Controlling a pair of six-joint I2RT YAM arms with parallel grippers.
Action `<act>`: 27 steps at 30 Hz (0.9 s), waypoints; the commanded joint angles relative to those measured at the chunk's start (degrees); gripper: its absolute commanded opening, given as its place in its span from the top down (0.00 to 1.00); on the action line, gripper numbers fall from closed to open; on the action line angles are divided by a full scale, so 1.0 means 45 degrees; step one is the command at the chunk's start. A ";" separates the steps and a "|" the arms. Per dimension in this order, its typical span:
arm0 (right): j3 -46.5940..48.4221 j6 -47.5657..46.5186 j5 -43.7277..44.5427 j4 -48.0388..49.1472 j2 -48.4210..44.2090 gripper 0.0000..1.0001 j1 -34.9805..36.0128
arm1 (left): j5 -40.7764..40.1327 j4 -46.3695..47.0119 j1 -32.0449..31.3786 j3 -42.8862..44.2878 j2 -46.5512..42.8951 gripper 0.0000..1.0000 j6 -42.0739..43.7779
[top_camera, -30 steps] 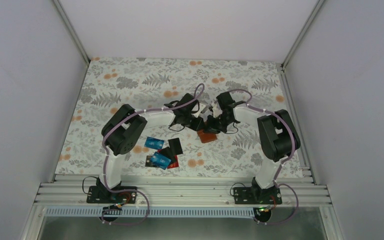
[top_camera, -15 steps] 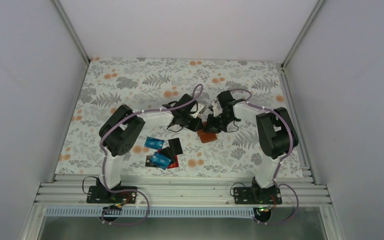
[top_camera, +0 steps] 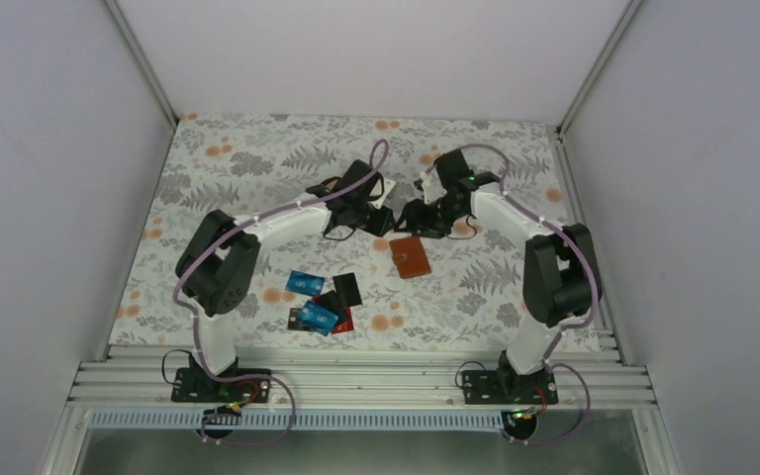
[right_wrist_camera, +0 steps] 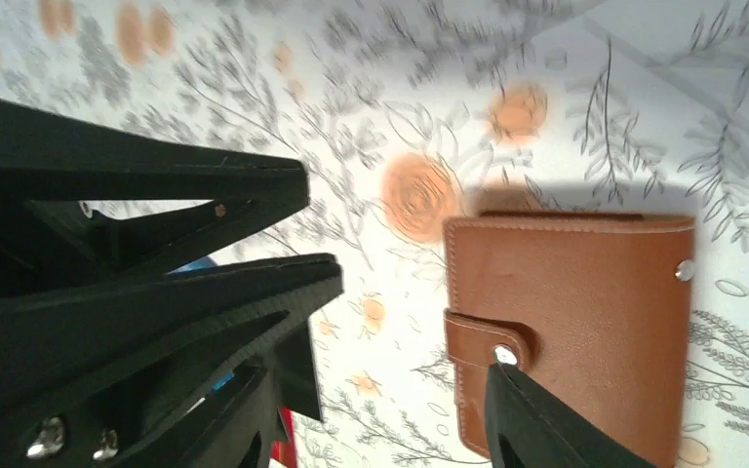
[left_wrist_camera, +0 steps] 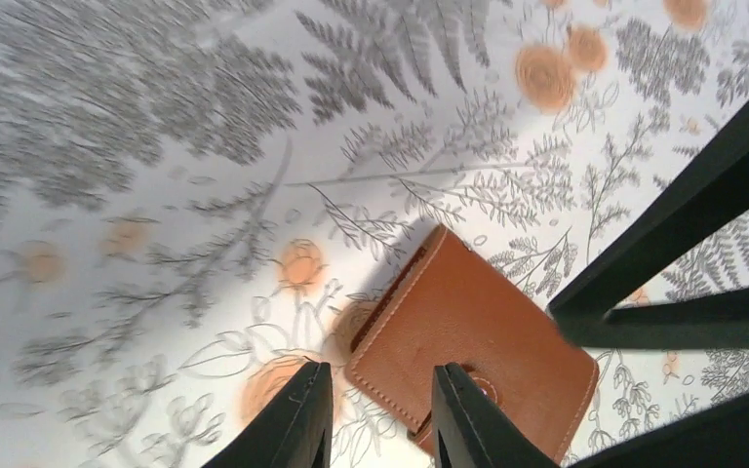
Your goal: Put the credit cards into the card holder
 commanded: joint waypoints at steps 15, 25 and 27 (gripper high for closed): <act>-0.1384 -0.0293 1.0867 0.6371 -0.8372 0.00 -0.0081 | -0.6870 -0.1585 0.2843 -0.3010 -0.8826 0.00 -0.0211; -0.5684 -0.4145 1.1630 1.0238 -0.9185 0.00 -0.0726 | -1.1883 0.4179 0.3670 -0.8357 -1.2339 0.00 0.2167; -0.7235 -0.4413 1.1636 1.1693 -0.9524 0.00 -0.1069 | -1.1685 0.5103 0.4015 -0.9348 -1.2694 0.00 0.2758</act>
